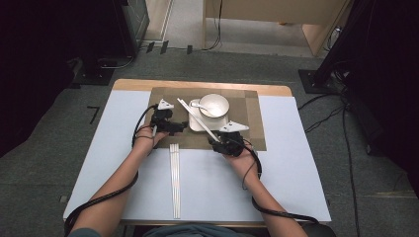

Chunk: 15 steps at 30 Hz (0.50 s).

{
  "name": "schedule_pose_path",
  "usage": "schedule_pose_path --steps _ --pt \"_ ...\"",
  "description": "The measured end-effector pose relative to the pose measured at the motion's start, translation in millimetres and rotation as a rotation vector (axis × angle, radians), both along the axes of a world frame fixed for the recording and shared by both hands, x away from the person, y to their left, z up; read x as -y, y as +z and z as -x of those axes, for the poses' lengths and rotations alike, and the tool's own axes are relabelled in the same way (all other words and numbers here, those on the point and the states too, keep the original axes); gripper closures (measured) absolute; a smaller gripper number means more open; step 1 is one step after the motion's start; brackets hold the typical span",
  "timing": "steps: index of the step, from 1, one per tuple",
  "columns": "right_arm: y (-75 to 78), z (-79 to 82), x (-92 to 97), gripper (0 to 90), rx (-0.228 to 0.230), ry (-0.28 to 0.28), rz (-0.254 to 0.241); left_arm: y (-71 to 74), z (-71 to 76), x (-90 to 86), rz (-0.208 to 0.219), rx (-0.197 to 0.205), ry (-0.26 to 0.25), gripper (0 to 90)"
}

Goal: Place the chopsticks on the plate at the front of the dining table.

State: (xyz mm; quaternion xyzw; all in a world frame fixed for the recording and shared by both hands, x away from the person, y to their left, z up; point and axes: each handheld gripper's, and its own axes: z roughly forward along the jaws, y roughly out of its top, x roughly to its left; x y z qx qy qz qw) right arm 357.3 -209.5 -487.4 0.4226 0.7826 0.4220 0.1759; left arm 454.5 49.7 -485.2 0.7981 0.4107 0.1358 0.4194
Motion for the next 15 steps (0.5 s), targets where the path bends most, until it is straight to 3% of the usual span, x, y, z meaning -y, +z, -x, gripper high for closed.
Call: schedule_pose_path --steps 4,15 --pt "-1.7 2.8 2.6 52.0 -0.004 -0.003 0.006 0.8 -3.0 3.6 0.004 0.011 -0.005 15.0" --pt "-4.4 7.4 1.7 51.4 -0.014 0.001 0.006 -5.3 -13.2 13.3 0.013 -0.023 0.001 15.0"
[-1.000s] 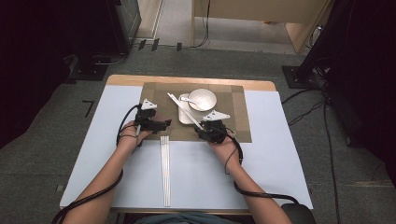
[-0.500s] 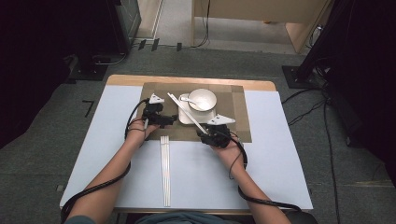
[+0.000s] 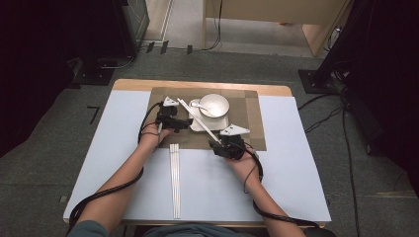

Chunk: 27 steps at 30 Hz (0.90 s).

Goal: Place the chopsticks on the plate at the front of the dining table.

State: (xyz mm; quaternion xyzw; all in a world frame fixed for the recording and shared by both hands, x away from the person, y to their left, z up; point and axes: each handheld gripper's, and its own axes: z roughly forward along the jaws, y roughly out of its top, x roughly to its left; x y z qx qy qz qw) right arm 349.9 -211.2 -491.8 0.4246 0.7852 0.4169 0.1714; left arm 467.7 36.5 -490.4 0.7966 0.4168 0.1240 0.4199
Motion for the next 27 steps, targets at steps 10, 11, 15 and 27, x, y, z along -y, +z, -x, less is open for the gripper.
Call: schedule_pose_path --steps 10,11,15,27 --pt "-0.7 1.2 -5.3 50.9 -0.001 0.014 0.001 -3.5 -10.6 6.6 0.008 -0.014 0.001 15.0" --pt "-0.8 1.2 -5.5 50.9 -0.001 0.015 0.0 -4.3 -10.6 6.8 0.0 -0.015 0.001 15.0" --pt "-1.6 1.0 -6.8 50.5 -0.001 0.017 0.002 -5.6 -10.9 8.1 -0.009 -0.02 0.0 15.0" --pt "-1.0 2.8 -17.9 49.3 0.005 0.047 0.003 -5.1 -12.3 14.6 -0.013 -0.005 -0.005 15.0"
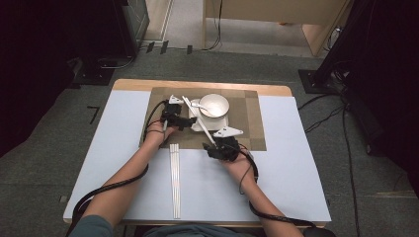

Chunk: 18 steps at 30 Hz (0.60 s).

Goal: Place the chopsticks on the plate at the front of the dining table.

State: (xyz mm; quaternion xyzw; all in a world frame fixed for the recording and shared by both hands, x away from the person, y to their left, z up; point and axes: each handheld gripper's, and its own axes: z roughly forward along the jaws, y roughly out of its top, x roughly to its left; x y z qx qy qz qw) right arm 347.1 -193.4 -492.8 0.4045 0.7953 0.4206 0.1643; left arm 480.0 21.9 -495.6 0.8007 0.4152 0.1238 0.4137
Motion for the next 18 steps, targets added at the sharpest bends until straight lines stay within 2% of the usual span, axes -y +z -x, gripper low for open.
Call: schedule_pose_path --steps 18 --pt "0.3 -0.5 -22.1 45.3 0.01 0.054 0.017 0.1 1.7 2.9 -0.002 0.004 -0.005 15.0"
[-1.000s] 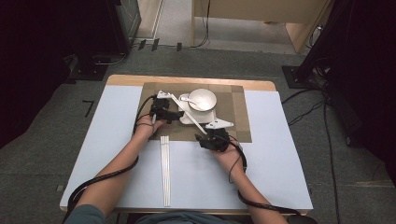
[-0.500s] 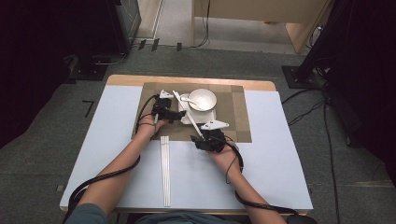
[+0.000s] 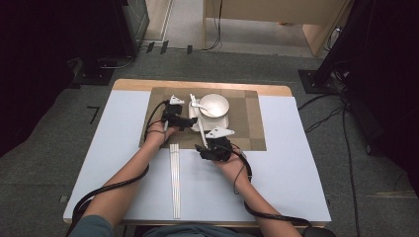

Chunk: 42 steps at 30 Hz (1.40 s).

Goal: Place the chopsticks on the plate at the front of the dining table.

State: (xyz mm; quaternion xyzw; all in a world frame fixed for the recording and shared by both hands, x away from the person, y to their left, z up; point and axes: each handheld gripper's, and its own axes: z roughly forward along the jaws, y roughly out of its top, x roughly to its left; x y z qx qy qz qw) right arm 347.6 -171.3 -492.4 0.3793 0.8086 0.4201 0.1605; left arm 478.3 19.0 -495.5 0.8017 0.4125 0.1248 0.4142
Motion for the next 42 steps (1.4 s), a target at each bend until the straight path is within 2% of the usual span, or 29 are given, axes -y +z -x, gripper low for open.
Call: schedule_pose_path --steps 7,12,18,21,24,26,28,29,34,37,42 --pt "-1.7 -0.6 -6.7 43.6 0.002 0.015 0.002 0.2 1.0 0.9 -0.002 0.004 -0.002 15.0" --pt "-1.0 -1.6 -11.9 43.0 0.021 0.018 0.003 0.4 1.2 0.2 -0.004 0.002 -0.003 15.0" --pt "1.8 -5.7 -15.9 42.0 0.015 0.012 -0.036 0.7 1.9 0.2 -0.004 0.004 -0.003 15.0" --pt "1.6 -5.8 -16.7 42.0 0.023 0.019 -0.018 1.0 1.9 -0.6 -0.005 0.004 -0.003 15.0" --pt "2.3 -4.9 -8.9 41.0 0.03 0.029 0.026 2.5 2.0 -3.5 -0.001 0.007 0.004 15.0" --pt "3.4 -1.6 0.4 40.1 0.04 0.035 0.012 3.2 1.7 -4.6 -0.001 0.008 0.01 15.0" --pt "2.8 1.1 8.8 39.7 0.013 0.023 -0.024 4.6 2.1 -5.2 0.004 0.008 0.019 15.0" --pt "2.1 3.1 12.2 39.7 0.0 0.018 -0.029 5.2 2.6 -5.2 0.005 0.009 0.02 15.0" --pt "3.1 11.1 16.7 39.7 0.003 0.022 -0.027 9.7 6.0 -5.3 0.005 0.024 0.01 14.9" --pt "2.9 11.0 15.6 39.8 0.021 0.029 0.001 9.8 7.3 -6.2 0.005 0.024 0.01 15.0" --pt "-0.8 9.0 16.2 40.6 0.021 0.03 0.039 8.4 9.2 -7.7 -0.006 0.024 0.006 15.0"
